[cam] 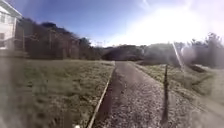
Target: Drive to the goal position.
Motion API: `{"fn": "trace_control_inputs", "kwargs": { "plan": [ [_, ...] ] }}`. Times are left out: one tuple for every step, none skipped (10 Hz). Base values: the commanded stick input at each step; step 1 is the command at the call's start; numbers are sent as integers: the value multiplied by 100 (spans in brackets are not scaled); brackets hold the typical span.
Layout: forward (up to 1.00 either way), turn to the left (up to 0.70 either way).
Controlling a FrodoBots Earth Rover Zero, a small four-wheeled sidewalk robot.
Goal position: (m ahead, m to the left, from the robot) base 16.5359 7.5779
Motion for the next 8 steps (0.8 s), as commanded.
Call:
{"fn": "trace_control_inputs", "kwargs": {
  "plan": [
    [100,-40],
    [100,-40],
    [100,-40],
    [100,-40],
    [100,0],
    [100,0],
    [100,0],
    [100,0]
  ]
}}
